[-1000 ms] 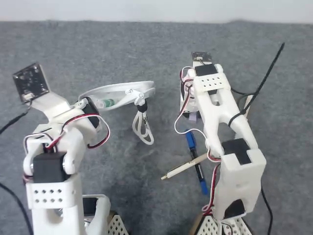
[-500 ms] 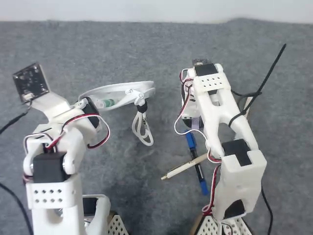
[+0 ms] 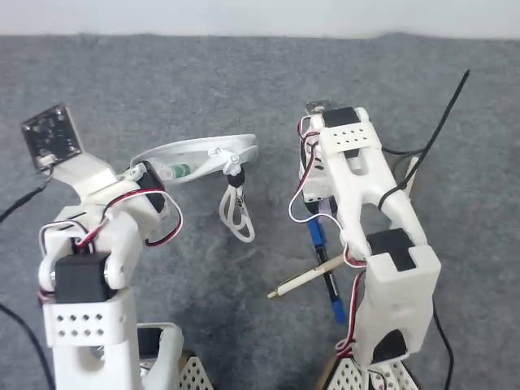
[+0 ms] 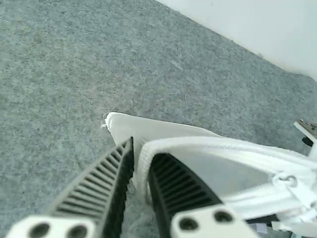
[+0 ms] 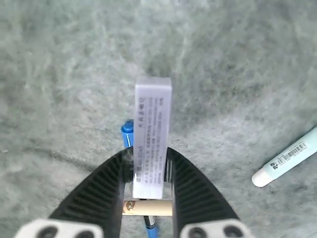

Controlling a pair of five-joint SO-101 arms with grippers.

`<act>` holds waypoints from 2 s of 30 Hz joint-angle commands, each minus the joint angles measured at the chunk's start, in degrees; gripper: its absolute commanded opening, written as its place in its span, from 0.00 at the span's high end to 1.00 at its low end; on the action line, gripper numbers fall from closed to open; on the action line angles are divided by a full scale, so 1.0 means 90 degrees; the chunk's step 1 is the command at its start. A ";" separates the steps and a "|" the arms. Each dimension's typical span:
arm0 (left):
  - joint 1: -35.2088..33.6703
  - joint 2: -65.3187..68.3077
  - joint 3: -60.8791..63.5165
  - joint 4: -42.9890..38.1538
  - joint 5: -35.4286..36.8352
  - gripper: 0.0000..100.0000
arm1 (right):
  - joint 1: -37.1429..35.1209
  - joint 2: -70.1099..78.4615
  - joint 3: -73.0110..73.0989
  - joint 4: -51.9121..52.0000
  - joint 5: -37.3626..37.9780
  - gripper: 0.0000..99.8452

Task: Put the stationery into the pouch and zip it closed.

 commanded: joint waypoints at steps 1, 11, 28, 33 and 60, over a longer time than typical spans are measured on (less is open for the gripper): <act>-0.0039 -0.0029 -0.0093 -0.0225 0.0078 0.99 | -0.0093 -0.0142 -0.0440 0.0024 -0.0303 0.89; -0.0039 -0.0029 -0.0093 -0.0215 0.0078 0.99 | -0.0093 -0.0132 -0.0440 -0.0005 -0.0498 0.76; -0.0039 -0.0029 0.0034 -0.0332 0.0068 0.99 | 0.0308 0.0737 -0.0420 -0.0972 -0.0488 0.76; -0.0039 -0.0029 0.0044 -0.0332 0.0068 0.99 | 0.0288 0.0679 -0.0420 -0.0952 -0.0488 0.76; -0.0039 -0.0029 0.0044 -0.0332 0.0068 0.99 | 0.0337 0.0523 -0.0869 -0.0581 0.0049 0.99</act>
